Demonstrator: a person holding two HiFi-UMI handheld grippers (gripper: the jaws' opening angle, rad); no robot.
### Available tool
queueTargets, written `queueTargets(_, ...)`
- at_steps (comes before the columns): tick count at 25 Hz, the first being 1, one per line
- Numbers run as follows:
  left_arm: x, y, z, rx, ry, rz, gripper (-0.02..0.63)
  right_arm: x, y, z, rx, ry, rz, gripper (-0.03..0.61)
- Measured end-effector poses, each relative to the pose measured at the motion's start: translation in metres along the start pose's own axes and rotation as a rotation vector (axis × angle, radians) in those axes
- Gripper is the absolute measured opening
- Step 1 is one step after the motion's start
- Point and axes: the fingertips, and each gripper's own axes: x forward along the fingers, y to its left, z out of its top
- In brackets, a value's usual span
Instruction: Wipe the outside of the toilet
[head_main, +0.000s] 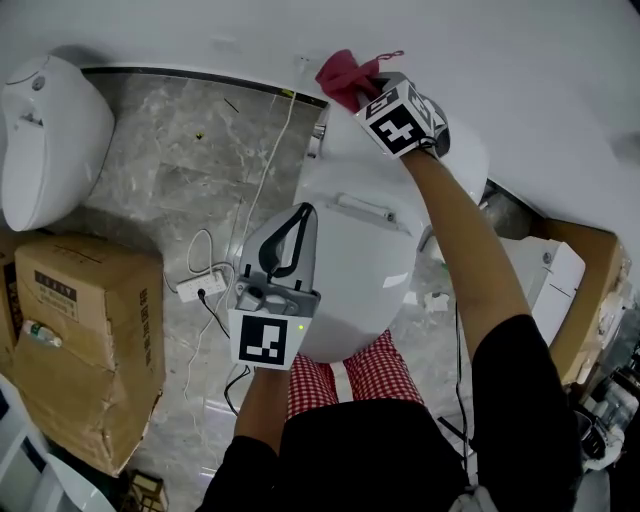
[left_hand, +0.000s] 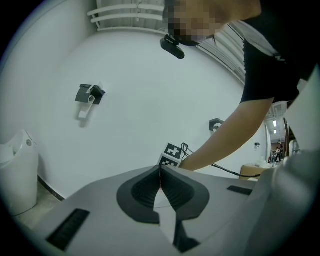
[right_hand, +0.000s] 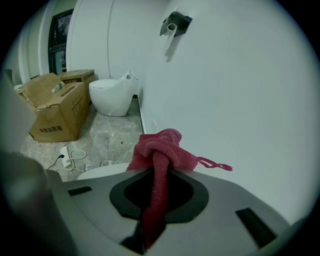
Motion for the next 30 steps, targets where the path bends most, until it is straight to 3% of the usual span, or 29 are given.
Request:
queueTargets(13, 0.003, -0.014, 0.003, -0.024, -0.017, -0.020, 0.011, -0.004, 0.000, -0.008, -0.130, 0.048, -0.062, 0.055)
queueTargets(25, 0.002, -0.022, 0.003, -0.018, -0.023, -0.023, 0.011, -0.017, -0.009, -0.021, -0.112, 0.052, -0.085, 0.055)
queueTargets(30, 0.005, -0.030, 0.002, 0.005, -0.010, -0.039, 0.011, -0.025, -0.013, -0.027, -0.027, 0.029, -0.078, 0.055)
